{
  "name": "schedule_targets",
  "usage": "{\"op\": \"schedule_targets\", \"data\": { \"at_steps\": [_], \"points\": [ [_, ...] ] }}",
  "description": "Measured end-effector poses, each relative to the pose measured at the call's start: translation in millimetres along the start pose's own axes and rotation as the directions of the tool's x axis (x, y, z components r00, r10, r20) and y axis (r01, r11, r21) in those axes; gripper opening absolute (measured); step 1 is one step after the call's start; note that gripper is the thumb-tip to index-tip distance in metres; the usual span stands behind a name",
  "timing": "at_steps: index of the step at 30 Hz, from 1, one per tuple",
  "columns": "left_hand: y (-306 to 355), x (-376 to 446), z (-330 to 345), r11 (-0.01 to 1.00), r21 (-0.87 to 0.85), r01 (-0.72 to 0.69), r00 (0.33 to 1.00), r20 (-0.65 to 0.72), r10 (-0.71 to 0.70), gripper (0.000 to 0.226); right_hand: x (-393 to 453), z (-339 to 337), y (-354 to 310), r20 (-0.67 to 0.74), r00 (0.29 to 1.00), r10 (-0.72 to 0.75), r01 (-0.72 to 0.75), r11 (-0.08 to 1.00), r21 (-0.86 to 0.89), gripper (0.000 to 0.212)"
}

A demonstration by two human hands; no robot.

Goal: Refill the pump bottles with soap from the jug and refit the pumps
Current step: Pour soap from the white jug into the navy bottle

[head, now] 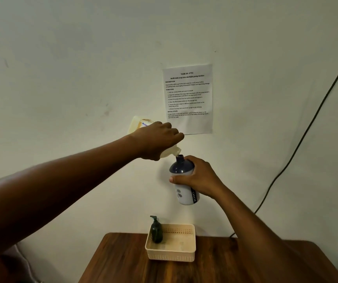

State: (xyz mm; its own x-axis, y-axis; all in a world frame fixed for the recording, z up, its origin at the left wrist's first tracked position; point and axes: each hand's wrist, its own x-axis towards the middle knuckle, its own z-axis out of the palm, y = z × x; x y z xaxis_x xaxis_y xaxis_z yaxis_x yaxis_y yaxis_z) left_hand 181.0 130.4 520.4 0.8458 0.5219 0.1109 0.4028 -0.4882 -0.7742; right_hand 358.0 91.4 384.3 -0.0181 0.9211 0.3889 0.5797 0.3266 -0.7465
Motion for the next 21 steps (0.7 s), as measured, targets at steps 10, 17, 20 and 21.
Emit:
{"op": "schedule_targets", "data": {
  "at_steps": [10, 17, 20, 21],
  "points": [
    [0.4, -0.1, -4.4, 0.997, 0.075, -0.024, 0.999, -0.024, 0.025, 0.051, 1.1, 1.9, 0.2, -0.011, 1.0, -0.005, 0.005, 1.0, 0.027, 0.058],
    [0.4, 1.1, -3.9, 0.996, 0.088, -0.029, 0.999, -0.023, 0.031, 0.051, 1.4, 4.0, 0.3, -0.009, 1.0, -0.014, 0.014, 0.999, 0.047, 0.058],
    [-0.3, 1.4, -1.8, 0.998, 0.062, -0.009, 0.999, -0.034, 0.011, 0.052, 2.5, 4.3, 1.3, -0.014, 1.0, -0.015, 0.015, 0.998, 0.055, 0.059],
    [-0.6, 1.3, -0.2, 0.999, 0.049, 0.001, 0.999, -0.039, 0.001, 0.052, 2.9, 4.3, 1.5, -0.018, 1.0, -0.015, 0.016, 0.998, 0.058, 0.059]
  ]
}}
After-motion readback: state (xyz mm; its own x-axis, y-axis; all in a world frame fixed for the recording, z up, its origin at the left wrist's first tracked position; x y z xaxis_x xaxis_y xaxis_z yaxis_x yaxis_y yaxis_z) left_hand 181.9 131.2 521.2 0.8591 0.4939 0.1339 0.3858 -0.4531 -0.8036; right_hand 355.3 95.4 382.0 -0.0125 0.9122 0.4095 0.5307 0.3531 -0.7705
